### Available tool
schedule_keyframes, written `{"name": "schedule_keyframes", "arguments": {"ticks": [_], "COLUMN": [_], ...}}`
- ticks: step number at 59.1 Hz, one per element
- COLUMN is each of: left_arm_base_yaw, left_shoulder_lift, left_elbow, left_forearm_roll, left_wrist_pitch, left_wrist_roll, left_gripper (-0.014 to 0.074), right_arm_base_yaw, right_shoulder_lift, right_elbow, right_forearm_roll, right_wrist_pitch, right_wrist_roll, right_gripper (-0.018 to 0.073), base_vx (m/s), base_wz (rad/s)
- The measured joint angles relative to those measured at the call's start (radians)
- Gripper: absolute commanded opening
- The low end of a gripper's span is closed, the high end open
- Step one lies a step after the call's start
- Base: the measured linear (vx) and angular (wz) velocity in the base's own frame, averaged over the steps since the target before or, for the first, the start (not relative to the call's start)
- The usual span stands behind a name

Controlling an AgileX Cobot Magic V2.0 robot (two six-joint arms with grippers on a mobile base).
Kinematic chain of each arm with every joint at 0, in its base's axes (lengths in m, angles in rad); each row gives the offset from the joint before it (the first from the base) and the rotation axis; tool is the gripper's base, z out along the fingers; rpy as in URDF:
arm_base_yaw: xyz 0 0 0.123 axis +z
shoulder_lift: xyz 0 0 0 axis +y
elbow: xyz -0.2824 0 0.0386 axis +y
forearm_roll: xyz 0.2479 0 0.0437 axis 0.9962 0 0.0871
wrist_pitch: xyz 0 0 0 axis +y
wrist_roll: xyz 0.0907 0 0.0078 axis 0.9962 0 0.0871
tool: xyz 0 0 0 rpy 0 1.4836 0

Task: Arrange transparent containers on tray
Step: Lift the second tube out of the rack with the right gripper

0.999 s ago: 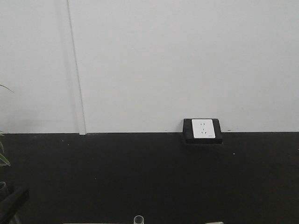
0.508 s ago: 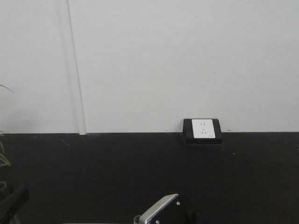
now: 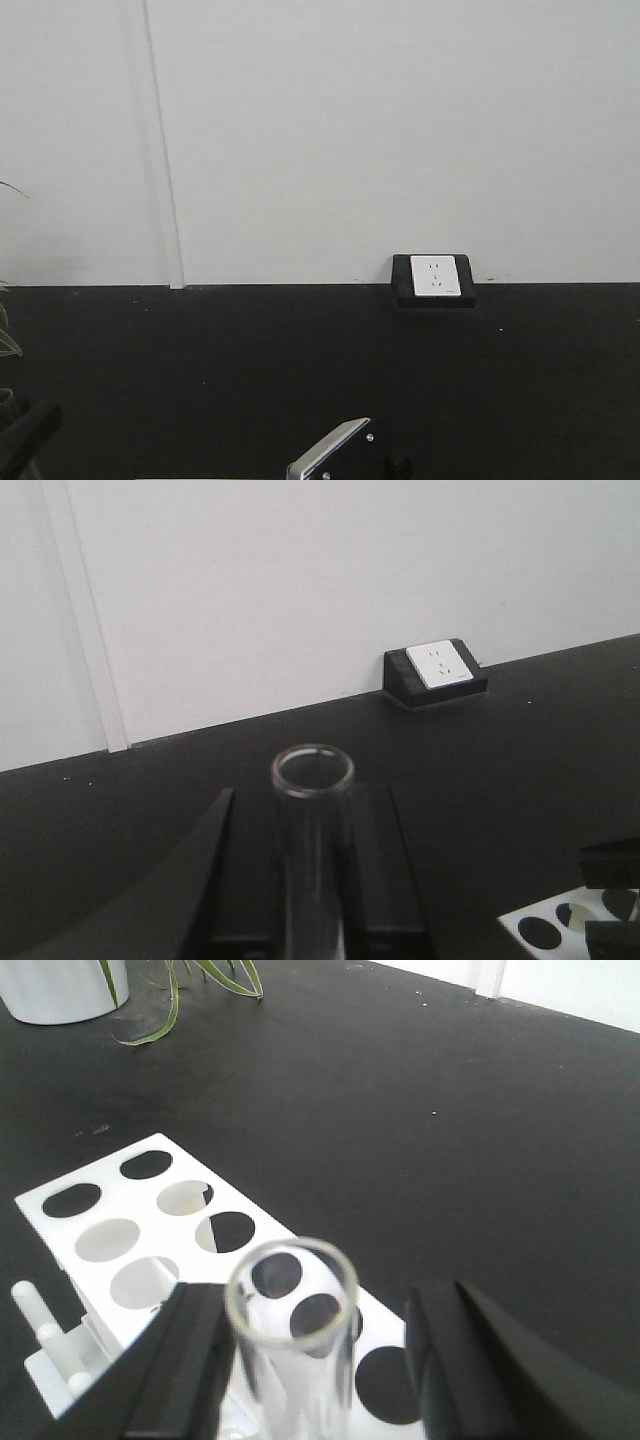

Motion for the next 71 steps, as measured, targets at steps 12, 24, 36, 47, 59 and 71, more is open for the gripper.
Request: {"name": "schedule_keyframes", "arguments": {"ticks": [12, 24, 36, 47, 59, 71], "left_arm_base_yaw": [0.000, 0.000, 0.000, 0.000, 0.000, 0.000], "left_shoulder_lift": [0.000, 0.000, 0.000, 0.000, 0.000, 0.000], "left_elbow": [0.000, 0.000, 0.000, 0.000, -0.003, -0.097], "left_forearm_roll": [0.000, 0.000, 0.000, 0.000, 0.000, 0.000], "left_wrist_pitch": [0.000, 0.000, 0.000, 0.000, 0.000, 0.021], "left_wrist_roll": [0.000, 0.000, 0.000, 0.000, 0.000, -0.001], "left_gripper": [0.0056, 0.0056, 0.0056, 0.0056, 0.0056, 0.0058], "right_arm_base_yaw": [0.000, 0.000, 0.000, 0.000, 0.000, 0.000], "right_shoulder_lift": [0.000, -0.023, -0.144, -0.270, -0.356, -0.396], "right_elbow": [0.000, 0.000, 0.000, 0.000, -0.080, -0.263], "right_forearm_roll": [0.000, 0.042, 0.110, 0.163, 0.207, 0.207], "right_wrist_pitch": [0.003, 0.043, 0.144, 0.215, 0.392, 0.602], "right_wrist_roll": [-0.001, -0.001, -0.041, -0.053, -0.066, -0.136], "right_gripper": [0.0222, 0.0087, 0.0048, 0.0048, 0.0048, 0.0048], "base_vx": [0.00, 0.00, 0.00, 0.00, 0.00, 0.00], "base_wz": [0.00, 0.00, 0.00, 0.00, 0.00, 0.00]}}
